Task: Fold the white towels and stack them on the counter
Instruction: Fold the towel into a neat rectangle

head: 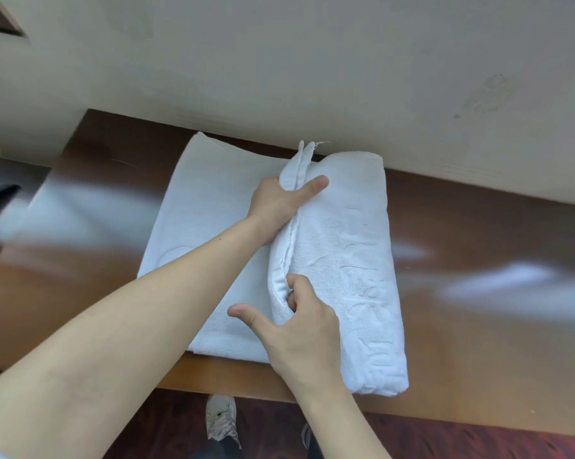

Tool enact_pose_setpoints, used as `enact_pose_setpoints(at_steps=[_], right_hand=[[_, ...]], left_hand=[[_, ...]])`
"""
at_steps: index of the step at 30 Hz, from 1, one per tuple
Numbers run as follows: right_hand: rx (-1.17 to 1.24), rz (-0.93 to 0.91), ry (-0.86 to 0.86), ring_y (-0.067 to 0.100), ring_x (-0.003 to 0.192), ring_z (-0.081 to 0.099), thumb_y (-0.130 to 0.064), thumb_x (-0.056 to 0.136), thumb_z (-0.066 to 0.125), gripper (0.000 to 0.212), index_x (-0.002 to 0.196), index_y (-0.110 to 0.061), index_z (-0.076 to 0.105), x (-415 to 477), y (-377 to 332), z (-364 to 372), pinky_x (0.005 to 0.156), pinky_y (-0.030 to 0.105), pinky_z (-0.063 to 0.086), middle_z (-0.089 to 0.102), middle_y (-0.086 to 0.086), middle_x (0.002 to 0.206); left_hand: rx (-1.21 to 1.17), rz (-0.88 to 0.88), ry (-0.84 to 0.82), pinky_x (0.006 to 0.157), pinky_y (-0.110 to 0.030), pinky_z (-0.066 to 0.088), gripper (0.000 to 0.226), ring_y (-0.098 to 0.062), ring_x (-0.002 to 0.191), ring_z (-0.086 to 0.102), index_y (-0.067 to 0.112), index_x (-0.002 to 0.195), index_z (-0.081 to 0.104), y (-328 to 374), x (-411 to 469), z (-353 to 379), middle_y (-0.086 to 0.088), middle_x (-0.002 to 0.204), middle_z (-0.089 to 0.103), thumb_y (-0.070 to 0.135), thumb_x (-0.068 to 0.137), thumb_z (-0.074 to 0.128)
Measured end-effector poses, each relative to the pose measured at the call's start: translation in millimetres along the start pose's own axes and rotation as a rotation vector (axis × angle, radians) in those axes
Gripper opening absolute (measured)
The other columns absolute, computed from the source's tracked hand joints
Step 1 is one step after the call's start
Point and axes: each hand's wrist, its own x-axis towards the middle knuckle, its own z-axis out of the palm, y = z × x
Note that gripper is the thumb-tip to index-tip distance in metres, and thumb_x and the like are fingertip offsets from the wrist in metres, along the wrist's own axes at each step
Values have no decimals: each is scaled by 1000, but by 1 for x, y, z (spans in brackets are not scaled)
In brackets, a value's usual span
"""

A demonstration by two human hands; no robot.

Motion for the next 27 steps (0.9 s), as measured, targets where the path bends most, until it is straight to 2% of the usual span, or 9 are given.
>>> enact_pose_setpoints(at_steps=[3, 6, 8, 10, 12, 15, 20, 24, 27], right_hand=[[42, -20, 0, 2, 95, 44, -88, 53, 58, 76, 99, -28, 48, 0, -24, 19, 74, 27, 46, 51, -7, 76], [98, -2, -39, -3, 95, 46, -85, 54, 62, 78, 105, -28, 50, 4, -50, 41, 80, 25, 45, 52, -13, 80], [128, 2, -72, -4, 93, 47, -85, 55, 63, 77, 107, -30, 49, 6, -68, 58, 80, 23, 45, 51, -15, 81], [150, -6, -92, 2, 83, 48, -86, 58, 61, 76, 106, -30, 46, 8, -82, 76, 78, 23, 44, 46, -16, 77], [147, 2, -129, 1, 85, 47, -88, 61, 57, 81, 118, -31, 44, 9, -94, 94, 82, 23, 43, 46, -21, 82], [140, 47, -178, 1, 91, 45, -86, 69, 52, 82, 128, -30, 40, 14, -106, 118, 84, 23, 39, 49, -23, 94], [90, 81, -213, 8, 105, 56, -87, 76, 28, 84, 134, -28, 42, 18, -104, 146, 92, 27, 44, 59, -15, 114], [89, 25, -247, 13, 95, 60, -84, 79, 3, 84, 116, -28, 54, 20, -97, 148, 88, 33, 46, 66, -9, 99], [240, 77, -345, 20, 83, 64, -89, 76, 8, 81, 96, -27, 56, 17, -90, 144, 84, 45, 53, 65, -1, 83]], left_hand=[[-27, 38, 30, 53, -22, 34, 53, -2, 39, 40, 21, 60, 41, 9, 1, -31, 18, 40, 37, 52, 73, 82], [4, 66, 30, 53, -25, 31, 56, -4, 40, 34, 21, 60, 38, 13, 5, -67, 16, 42, 33, 55, 73, 80], [31, 88, 25, 53, -24, 29, 53, -5, 45, 34, 22, 62, 39, 16, 8, -95, 9, 50, 35, 56, 74, 78], [73, 119, 19, 53, -19, 32, 46, -4, 51, 39, 22, 69, 47, 17, 13, -119, 6, 64, 41, 57, 77, 75], [101, 129, 23, 48, -17, 30, 49, -1, 44, 35, 21, 68, 46, 16, 19, -142, 8, 60, 39, 59, 75, 75], [156, 78, 43, 50, -24, 27, 61, -5, 42, 32, 21, 63, 40, 5, 31, -168, 10, 47, 34, 69, 65, 78], [245, 22, 112, 51, -24, 28, 58, -7, 45, 34, 20, 62, 39, -22, 43, -182, 9, 52, 36, 65, 73, 75], [292, 71, 181, 55, -25, 31, 53, -8, 57, 43, 21, 68, 44, -23, 50, -185, 11, 63, 46, 64, 76, 74], [293, 42, 294, 53, -23, 33, 45, -13, 65, 48, 22, 71, 47, -27, 58, -198, 9, 70, 51, 59, 86, 67]])
